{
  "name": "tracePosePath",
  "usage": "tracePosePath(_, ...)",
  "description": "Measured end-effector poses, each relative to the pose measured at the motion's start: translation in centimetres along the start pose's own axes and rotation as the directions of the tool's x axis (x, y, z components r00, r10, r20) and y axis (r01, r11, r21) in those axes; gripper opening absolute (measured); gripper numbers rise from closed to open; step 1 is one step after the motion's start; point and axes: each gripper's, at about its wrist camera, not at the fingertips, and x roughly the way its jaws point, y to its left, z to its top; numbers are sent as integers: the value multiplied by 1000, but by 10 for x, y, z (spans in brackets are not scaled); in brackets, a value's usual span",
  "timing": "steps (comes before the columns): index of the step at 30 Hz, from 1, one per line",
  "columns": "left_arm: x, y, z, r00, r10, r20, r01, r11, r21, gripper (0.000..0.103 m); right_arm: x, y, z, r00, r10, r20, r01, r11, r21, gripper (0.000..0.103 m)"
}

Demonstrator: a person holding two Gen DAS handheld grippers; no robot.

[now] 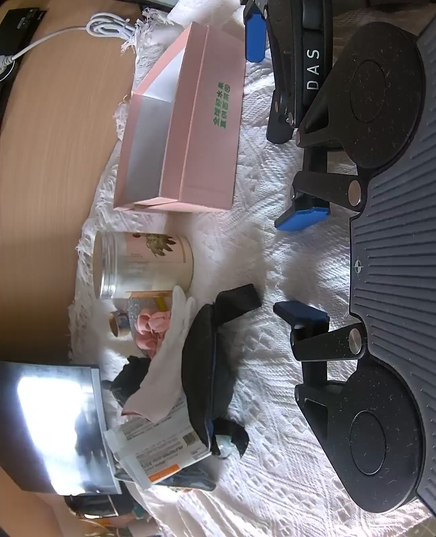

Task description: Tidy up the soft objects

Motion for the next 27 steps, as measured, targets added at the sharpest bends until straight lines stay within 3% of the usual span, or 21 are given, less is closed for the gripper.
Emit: tracePosePath(27,0,0,0,1000,-1,0,1,1000,-2,52,0,1,0,1000,-6,7,6,1000,-7,103)
